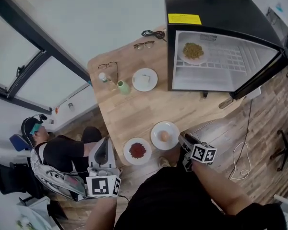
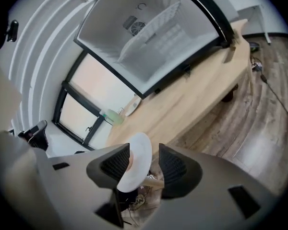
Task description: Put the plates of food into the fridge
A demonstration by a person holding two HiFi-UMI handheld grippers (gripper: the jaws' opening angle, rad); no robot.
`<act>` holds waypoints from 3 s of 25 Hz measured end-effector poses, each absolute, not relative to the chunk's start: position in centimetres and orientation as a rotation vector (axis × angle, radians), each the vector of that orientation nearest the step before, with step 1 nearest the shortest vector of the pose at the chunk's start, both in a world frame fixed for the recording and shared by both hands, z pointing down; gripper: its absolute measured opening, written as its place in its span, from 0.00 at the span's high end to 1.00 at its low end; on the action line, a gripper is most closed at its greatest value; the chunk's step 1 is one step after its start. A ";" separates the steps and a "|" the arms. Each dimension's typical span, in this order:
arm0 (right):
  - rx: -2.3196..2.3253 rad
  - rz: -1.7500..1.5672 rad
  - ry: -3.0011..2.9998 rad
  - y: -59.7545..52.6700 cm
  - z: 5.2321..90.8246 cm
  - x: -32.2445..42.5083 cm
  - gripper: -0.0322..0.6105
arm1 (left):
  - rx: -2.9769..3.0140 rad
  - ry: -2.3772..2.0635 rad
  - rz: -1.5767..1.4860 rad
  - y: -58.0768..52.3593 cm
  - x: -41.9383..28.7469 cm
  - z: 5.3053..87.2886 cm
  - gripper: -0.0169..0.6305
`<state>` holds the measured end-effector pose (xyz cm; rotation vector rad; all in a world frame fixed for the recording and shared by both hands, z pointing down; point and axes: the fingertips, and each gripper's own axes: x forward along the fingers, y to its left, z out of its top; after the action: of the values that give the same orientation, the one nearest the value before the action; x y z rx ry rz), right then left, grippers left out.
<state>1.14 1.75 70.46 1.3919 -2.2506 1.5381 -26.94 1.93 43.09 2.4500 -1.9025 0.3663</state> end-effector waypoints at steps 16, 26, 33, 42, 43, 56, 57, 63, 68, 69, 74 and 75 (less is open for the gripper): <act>1.179 1.926 -2.156 2.5 73.6 -2.8 0.88 | 2.409 -1.973 0.428 1.0 -27.6 42.2 0.97; 1.263 2.002 -2.223 0.1 69.5 0.2 0.90 | 2.448 -1.923 0.370 -1.0 -25.5 42.1 0.97; 1.389 1.978 -2.311 -2.3 65.0 4.2 0.90 | 2.518 -1.851 0.301 -3.2 -22.2 41.7 0.97; 1.531 1.914 -2.428 -4.6 59.1 8.9 0.90 | 2.600 -1.776 0.228 -5.5 -18.6 40.3 0.97; 1.553 1.891 -2.439 -4.8 58.5 9.5 0.90 | 2.605 -1.770 0.223 -5.7 -18.2 40.3 0.97; 1.764 1.748 -2.575 -8.6 51.5 16.8 0.90 | 2.708 -1.684 0.160 -10.1 -12.0 38.2 0.97; 1.777 1.755 -2.589 -9.1 51.0 17.2 0.90 | 2.710 -1.687 0.158 -10.4 -11.8 38.0 0.97; 1.843 1.683 -2.670 -12.3 48.5 19.9 0.90 | 2.717 -1.723 0.147 -12.6 -11.0 36.7 0.97; 1.939 1.674 -2.585 -14.9 48.2 22.3 0.90 | 2.709 -1.753 0.140 -14.3 -10.4 36.2 0.97; 1.937 1.666 -2.591 -15.4 48.0 22.6 0.90 | 2.702 -1.758 0.141 -14.6 -10.3 36.3 0.97; 1.866 1.586 -2.715 -18.5 46.4 23.2 0.90 | 2.659 -1.789 0.138 -16.2 -10.0 36.5 0.97; 1.882 1.592 -2.692 -18.9 46.5 23.6 0.90 | 2.653 -1.798 0.139 -16.5 -10.0 36.5 0.97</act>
<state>23.63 -18.93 46.47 1.8822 -2.6915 1.5919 -10.02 -16.49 36.47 2.6526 -1.7984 0.1392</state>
